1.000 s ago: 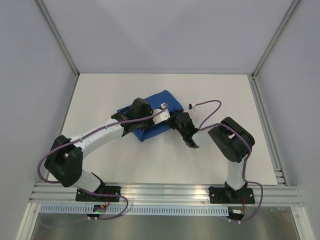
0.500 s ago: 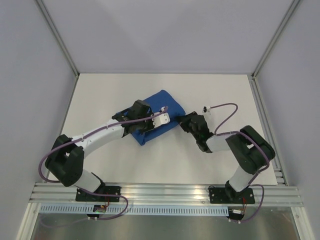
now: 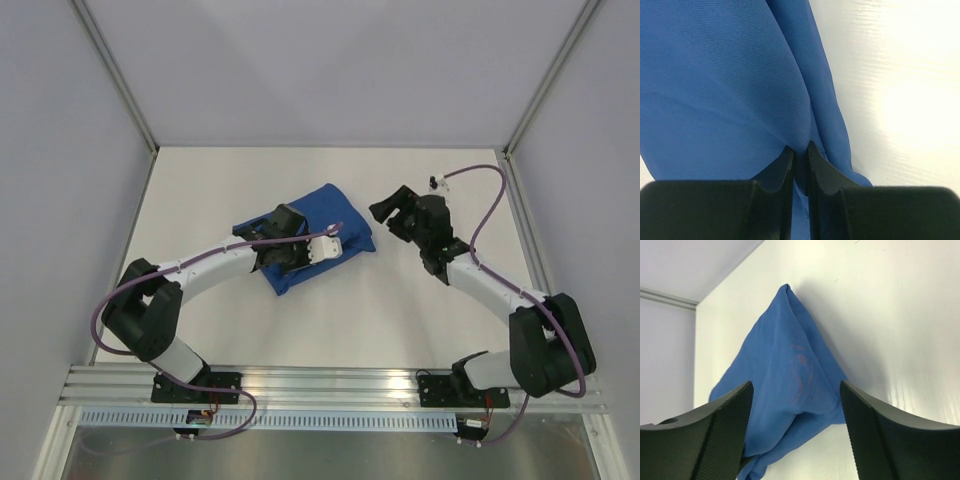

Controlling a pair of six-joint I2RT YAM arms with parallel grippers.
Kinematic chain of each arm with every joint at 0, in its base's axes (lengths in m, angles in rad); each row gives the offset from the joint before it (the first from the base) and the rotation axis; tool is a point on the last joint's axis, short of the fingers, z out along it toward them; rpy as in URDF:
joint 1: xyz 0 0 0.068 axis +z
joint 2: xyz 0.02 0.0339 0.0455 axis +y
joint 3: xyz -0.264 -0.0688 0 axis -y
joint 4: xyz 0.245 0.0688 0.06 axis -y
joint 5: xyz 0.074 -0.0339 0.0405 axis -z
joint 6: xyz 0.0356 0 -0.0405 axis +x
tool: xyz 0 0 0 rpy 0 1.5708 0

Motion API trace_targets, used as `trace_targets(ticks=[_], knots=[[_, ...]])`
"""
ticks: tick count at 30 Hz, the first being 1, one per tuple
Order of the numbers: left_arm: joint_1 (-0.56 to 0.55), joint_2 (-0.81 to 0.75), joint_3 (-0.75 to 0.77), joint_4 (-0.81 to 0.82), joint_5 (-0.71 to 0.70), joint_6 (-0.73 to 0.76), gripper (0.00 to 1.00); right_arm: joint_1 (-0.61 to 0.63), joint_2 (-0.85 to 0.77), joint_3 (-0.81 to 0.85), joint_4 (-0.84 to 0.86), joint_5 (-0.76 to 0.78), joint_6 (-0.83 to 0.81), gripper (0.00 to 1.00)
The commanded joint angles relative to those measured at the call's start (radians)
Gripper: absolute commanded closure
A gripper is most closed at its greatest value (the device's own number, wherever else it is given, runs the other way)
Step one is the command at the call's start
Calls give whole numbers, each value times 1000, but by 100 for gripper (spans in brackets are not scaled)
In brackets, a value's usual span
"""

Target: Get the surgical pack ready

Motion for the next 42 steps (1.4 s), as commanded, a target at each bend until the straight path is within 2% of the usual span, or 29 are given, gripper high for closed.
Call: trace_targets(ticks=[1,6,9,11,12,15,16,17,27,33,34,35,36,39,41,42], knots=[[-19,21,-25,-142,66,17,84,-5,117,139,-165,-119,-165,25],[-21,-3,-25,-142,56,11,91,-5,241,155,-91,-208,-142,25],[-19,-6,-22,-151,44,17,97,-5,291,148,-61,-218,-115,29],[-19,-16,-29,-156,26,26,100,-5,297,131,-39,-225,-99,44],[-19,-20,-41,-159,21,31,100,-4,295,109,-21,-228,-90,57],[-21,-46,-72,-162,-5,63,100,-5,278,65,-10,-219,-82,81],[-21,-62,-81,-162,-16,72,100,-5,272,56,-10,-221,-84,97],[-19,-69,-89,-168,-37,95,100,-5,269,43,-11,-222,-84,100],[-13,-155,-207,-222,-115,212,100,-53,102,-133,-65,-170,-116,99],[22,-151,-218,-239,-137,234,100,-53,103,-176,-83,-259,-148,100],[25,-146,-213,-250,-137,226,100,-51,108,-178,-91,-265,-157,99],[25,-148,-191,-265,-134,223,100,-48,113,-181,-100,-274,-168,94],[27,-151,-172,-315,-94,206,81,-45,110,-179,-102,-300,-174,83],[25,-189,-88,-384,5,171,50,-37,88,-150,-126,-337,-193,69],[25,-216,-27,-400,95,123,41,-37,53,-124,-174,-345,-206,62],[27,-241,-5,-424,119,112,38,-36,36,-89,-188,-347,-226,54]])
